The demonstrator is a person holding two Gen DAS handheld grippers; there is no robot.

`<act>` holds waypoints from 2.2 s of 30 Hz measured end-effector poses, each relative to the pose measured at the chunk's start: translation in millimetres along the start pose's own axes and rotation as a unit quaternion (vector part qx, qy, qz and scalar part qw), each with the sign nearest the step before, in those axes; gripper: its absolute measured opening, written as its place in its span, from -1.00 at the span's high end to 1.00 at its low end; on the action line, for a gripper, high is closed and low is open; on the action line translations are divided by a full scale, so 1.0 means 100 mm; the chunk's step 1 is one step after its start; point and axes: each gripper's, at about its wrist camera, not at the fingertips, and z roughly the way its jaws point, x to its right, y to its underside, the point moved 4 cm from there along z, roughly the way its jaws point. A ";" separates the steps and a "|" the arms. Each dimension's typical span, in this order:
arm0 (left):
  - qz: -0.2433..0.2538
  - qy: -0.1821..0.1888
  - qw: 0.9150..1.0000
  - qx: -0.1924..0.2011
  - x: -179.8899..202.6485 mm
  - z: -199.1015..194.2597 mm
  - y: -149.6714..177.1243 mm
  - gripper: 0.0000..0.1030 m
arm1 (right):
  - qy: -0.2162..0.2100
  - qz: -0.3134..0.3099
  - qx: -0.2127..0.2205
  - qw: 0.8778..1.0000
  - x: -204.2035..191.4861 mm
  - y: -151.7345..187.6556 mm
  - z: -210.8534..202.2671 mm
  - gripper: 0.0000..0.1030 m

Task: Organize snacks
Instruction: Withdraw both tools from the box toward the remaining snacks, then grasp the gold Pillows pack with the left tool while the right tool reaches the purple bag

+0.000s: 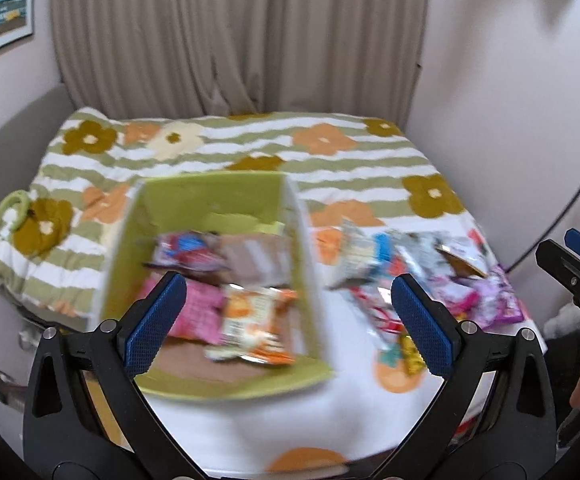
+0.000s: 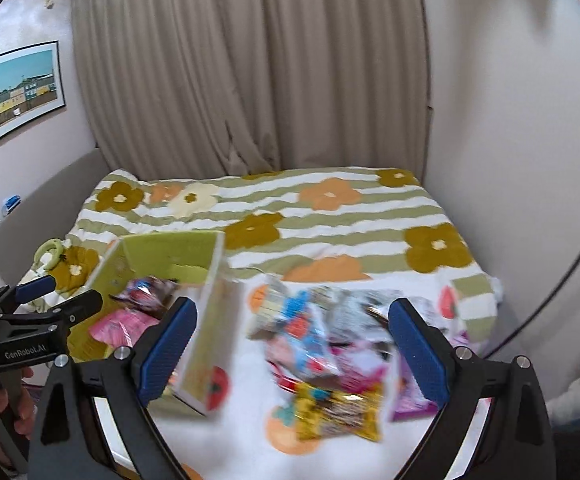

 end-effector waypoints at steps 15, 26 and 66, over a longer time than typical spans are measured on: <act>0.052 0.025 0.997 -0.042 1.56 0.42 0.73 -0.98 | 0.004 -0.008 -0.068 0.998 1.34 0.64 0.04 -0.86; 0.283 0.047 0.954 -0.083 2.21 1.17 1.20 -0.98 | 0.001 0.006 -0.119 0.993 1.74 1.00 0.47 -0.86; 0.394 0.206 0.864 -0.236 2.41 2.24 1.53 -0.15 | 0.055 0.026 -0.203 0.977 1.77 1.21 1.71 -0.86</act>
